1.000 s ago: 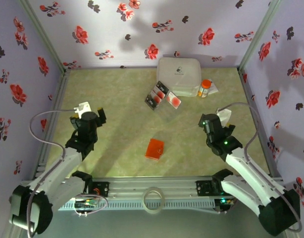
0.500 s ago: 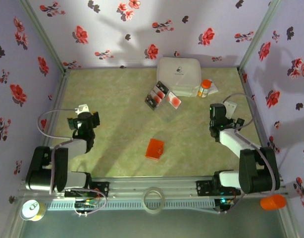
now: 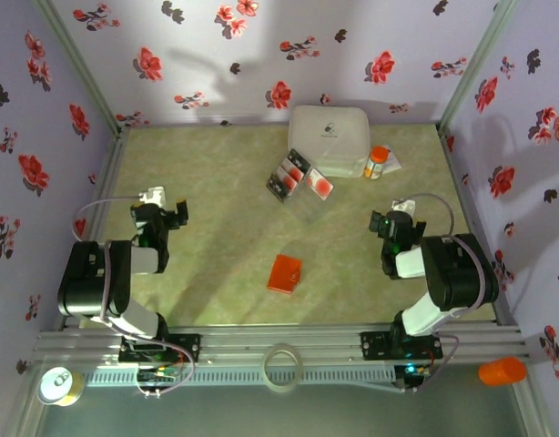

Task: Put the credit cards into the card holder
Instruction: Reset both arms

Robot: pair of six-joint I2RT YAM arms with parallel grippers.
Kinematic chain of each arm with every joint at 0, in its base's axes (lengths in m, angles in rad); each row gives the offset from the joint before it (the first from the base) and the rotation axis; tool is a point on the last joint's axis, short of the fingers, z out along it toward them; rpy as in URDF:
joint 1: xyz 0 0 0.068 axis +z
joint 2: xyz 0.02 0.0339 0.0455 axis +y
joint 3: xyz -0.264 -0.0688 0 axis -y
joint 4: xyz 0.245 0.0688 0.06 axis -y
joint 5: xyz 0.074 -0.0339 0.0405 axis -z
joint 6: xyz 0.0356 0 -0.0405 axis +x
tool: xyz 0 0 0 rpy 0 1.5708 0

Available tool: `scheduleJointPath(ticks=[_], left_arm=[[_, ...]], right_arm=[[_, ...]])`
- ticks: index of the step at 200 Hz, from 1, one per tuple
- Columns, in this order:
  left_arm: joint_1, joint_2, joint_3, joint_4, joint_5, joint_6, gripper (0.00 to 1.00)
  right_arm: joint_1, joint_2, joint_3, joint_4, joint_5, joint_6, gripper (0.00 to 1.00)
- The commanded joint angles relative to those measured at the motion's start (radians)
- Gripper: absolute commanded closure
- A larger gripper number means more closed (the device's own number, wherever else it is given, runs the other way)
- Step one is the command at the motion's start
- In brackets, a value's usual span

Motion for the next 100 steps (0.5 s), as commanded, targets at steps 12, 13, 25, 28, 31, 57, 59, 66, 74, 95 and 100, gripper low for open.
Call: scheduleJointPath(ticks=[12,13,25,28,31,57,59,66,74,95,100], left_arm=[[0.016,0.000,0.022,-0.022,0.064,0.001,0.00],[0.017,0.000,0.021,-0.022,0.064,0.001,0.00],[0.017,0.001,0.023,-0.023,0.063,0.001,0.00],[0.017,0.001,0.023,-0.022,0.064,0.001,0.00],[0.017,0.001,0.023,-0.022,0.063,0.003,0.00],[0.017,0.001,0.017,-0.016,0.064,0.003,0.00],[0.017,0.000,0.018,-0.016,0.064,0.004,0.00],[0.018,0.000,0.018,-0.016,0.063,0.004,0.00],[0.017,0.001,0.018,-0.016,0.063,0.004,0.00],[0.017,0.000,0.018,-0.015,0.064,0.004,0.00],[0.016,0.001,0.016,-0.013,0.064,0.006,0.00]], right_arm=[[-0.071,-0.011,0.080,-0.007,-0.182,0.023,0.01],[-0.071,-0.010,0.079,-0.001,-0.182,0.023,0.01],[-0.071,-0.010,0.082,-0.009,-0.181,0.024,0.01],[-0.071,-0.015,0.083,-0.019,-0.182,0.024,0.01],[-0.071,-0.019,0.083,-0.026,-0.182,0.025,0.01],[-0.070,-0.024,0.058,0.023,-0.187,0.014,0.01],[-0.069,-0.026,0.059,0.017,-0.189,0.013,0.01],[-0.068,-0.030,0.062,0.007,-0.196,0.009,0.01],[-0.068,-0.027,0.063,0.011,-0.202,0.009,0.01],[-0.067,-0.026,0.062,0.012,-0.202,0.006,0.01],[-0.067,-0.026,0.062,0.011,-0.202,0.006,0.01]])
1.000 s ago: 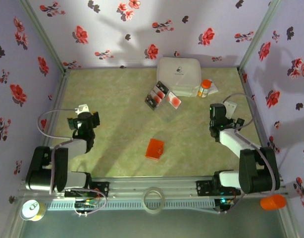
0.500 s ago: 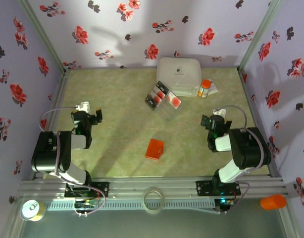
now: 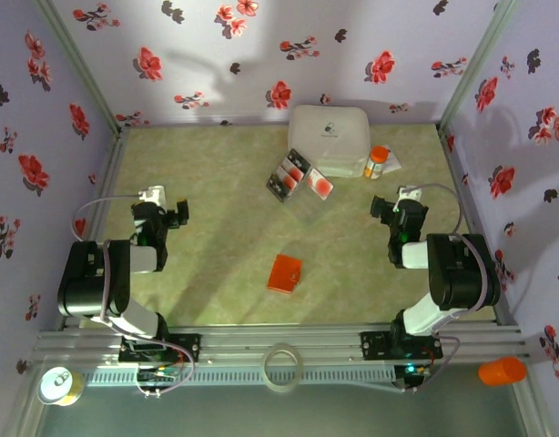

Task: Put the credit cards into the card holder
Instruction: Reset both arms

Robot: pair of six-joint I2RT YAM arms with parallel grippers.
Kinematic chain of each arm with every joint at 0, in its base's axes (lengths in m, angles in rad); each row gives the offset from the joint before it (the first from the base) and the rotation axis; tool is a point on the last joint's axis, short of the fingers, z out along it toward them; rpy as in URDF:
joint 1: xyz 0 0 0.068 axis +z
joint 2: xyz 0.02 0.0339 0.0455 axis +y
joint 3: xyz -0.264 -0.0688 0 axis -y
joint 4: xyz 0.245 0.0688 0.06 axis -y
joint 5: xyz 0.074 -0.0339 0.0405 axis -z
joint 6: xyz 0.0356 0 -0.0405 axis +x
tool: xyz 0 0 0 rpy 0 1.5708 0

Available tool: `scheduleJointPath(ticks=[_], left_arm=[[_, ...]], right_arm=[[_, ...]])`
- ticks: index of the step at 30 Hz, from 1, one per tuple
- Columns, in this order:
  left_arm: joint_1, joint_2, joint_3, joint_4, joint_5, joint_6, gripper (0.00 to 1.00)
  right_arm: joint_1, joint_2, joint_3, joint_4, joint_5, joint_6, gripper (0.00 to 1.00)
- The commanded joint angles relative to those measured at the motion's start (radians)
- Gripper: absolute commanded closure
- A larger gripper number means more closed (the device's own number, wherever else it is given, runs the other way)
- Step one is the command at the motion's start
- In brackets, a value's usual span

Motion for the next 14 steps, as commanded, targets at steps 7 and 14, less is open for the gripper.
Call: scheduleJointPath(ticks=[7,14], left_arm=[[0.006,0.001,0.008,0.011,0.009,0.007,0.00],[0.004,-0.004,0.001,0.022,0.007,0.009,0.00]], right_arm=[[0.004,-0.017,-0.004,0.007,-0.033,-0.010,0.01],[0.004,-0.017,-0.004,0.008,-0.026,-0.003,0.01]])
